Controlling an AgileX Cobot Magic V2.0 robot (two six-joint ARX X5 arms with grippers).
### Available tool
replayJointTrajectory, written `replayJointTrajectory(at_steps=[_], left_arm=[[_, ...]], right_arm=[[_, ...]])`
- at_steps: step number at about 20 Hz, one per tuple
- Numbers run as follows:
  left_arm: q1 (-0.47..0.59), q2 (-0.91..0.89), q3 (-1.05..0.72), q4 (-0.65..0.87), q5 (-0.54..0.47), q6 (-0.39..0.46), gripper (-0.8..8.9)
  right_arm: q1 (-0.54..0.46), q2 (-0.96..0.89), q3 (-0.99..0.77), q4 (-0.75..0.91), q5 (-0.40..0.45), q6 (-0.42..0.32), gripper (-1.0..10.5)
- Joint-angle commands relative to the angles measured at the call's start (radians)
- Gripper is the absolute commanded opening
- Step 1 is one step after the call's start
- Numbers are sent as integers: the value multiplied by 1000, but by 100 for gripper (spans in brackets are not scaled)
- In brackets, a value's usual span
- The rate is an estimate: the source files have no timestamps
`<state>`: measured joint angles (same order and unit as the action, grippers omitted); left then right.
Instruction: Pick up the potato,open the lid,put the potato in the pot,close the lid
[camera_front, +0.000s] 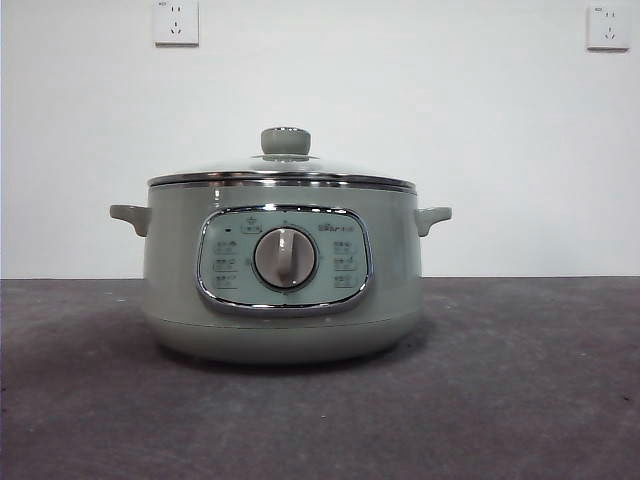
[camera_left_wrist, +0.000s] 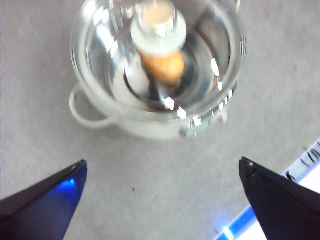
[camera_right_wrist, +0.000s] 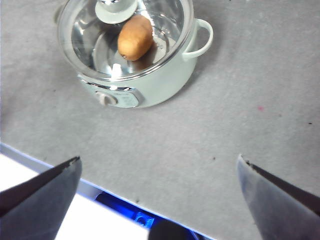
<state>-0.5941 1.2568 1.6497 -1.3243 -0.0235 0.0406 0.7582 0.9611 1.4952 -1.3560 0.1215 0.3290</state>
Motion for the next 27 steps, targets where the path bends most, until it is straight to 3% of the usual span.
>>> replayJointTrajectory(at_steps=[1,2,3,4,5,6,23,27], left_arm=[[2,-13,0,6,-1,-7,690],[2,-15,0,6,2,-8,674],[2,-16,0,5,13,-11,533],[2,-19,0,5,33,-11,296],[-2,-25,0,5,58,-10,-41],[-5,-31,0,5,58,-10,9],[-7,-44,0,5,57,-10,-1],[44,-40,-1,10,56,21,-1]], right_arm=[[2,12,-11,-23,21,1,662],[2,20,-11,-23,21,1,662],[2,27,-10,-23,21,2,656],[2,37,-11,-23,20,17,558],[2,47,-10,-23,4,18,198],[2,56,-11,-23,7,-6,-20],[2,82,-10,-23,97,-19,-11],[2,82,-11,-23,100,-19,-11]])
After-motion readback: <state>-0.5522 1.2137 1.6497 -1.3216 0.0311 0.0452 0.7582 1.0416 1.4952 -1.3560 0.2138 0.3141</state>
